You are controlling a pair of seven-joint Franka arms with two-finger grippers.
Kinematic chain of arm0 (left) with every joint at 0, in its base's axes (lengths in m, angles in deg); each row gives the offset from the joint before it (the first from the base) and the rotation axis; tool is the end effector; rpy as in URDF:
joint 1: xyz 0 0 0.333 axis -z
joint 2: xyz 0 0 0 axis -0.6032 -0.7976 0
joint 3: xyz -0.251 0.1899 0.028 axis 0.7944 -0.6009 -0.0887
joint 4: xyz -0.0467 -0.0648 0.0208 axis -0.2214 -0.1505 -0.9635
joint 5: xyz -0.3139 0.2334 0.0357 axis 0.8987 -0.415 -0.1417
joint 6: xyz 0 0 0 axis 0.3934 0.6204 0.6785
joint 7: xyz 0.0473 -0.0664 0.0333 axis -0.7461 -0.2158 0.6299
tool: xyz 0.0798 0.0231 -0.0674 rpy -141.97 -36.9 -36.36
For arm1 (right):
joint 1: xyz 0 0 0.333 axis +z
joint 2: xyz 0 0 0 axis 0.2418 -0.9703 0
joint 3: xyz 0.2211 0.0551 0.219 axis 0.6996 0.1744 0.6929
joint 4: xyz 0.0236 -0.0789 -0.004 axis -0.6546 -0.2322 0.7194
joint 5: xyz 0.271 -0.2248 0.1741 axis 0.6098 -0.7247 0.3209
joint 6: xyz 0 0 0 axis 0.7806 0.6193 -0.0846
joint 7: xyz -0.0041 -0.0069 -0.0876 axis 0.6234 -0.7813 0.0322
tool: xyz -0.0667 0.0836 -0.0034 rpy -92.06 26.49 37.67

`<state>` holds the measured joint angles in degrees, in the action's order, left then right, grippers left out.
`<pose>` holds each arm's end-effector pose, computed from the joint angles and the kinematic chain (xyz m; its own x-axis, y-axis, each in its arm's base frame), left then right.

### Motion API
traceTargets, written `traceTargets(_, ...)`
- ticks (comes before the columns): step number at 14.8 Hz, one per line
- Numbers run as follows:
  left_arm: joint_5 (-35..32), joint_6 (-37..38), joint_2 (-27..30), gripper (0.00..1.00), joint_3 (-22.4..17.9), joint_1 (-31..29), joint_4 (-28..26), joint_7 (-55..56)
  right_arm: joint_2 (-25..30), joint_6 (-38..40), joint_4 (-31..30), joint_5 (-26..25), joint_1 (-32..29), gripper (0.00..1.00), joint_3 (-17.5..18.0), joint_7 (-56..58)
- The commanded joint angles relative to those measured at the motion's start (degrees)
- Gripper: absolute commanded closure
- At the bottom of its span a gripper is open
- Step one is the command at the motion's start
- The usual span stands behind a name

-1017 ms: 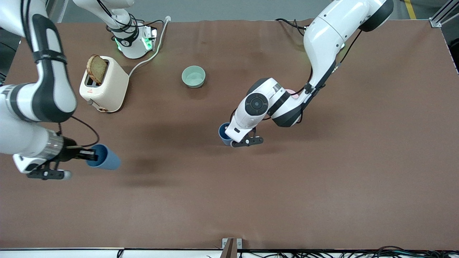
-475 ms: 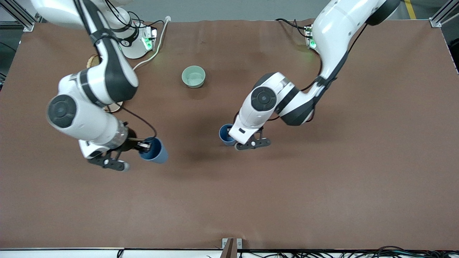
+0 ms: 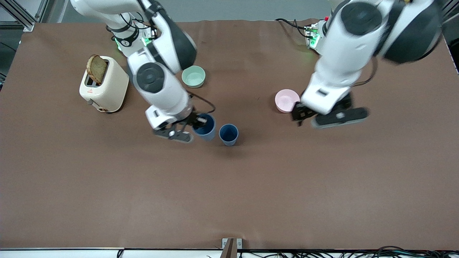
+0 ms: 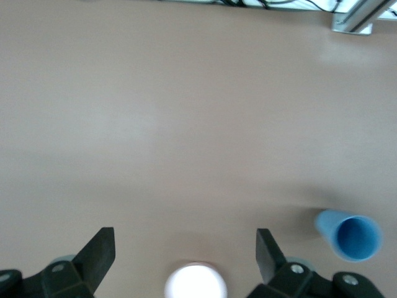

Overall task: Stack blue cups with both arms
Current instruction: 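Lower the right gripper's cup into the other cup while the left gripper withdraws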

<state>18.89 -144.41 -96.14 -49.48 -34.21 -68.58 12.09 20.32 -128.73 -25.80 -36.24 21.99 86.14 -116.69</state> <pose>0.5685 -0.2520 0.6046 0.9834 0.0702 0.1671 0.0863 -0.9921 -0.0913 0.5547 0.4140 0.4232 0.9627 -0.2581 -0.0811 -0.2658 -0.9581 -0.1067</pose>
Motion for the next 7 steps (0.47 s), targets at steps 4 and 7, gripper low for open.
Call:
traceTargets(4, 5.9, 6.4, 8.0, 0.0, 0.2, -10.0, -2.7, -14.1, -4.8, -4.1, 0.1, 0.3, 5.7, 0.98, -0.7, -4.0)
traceTargets(7, 7.7, 7.1, 9.1, 0.0, 0.2, -13.6, -2.9, -19.3, -5.6, -5.5, 0.2, 0.4, 5.7, 0.98, -0.6, -4.0)
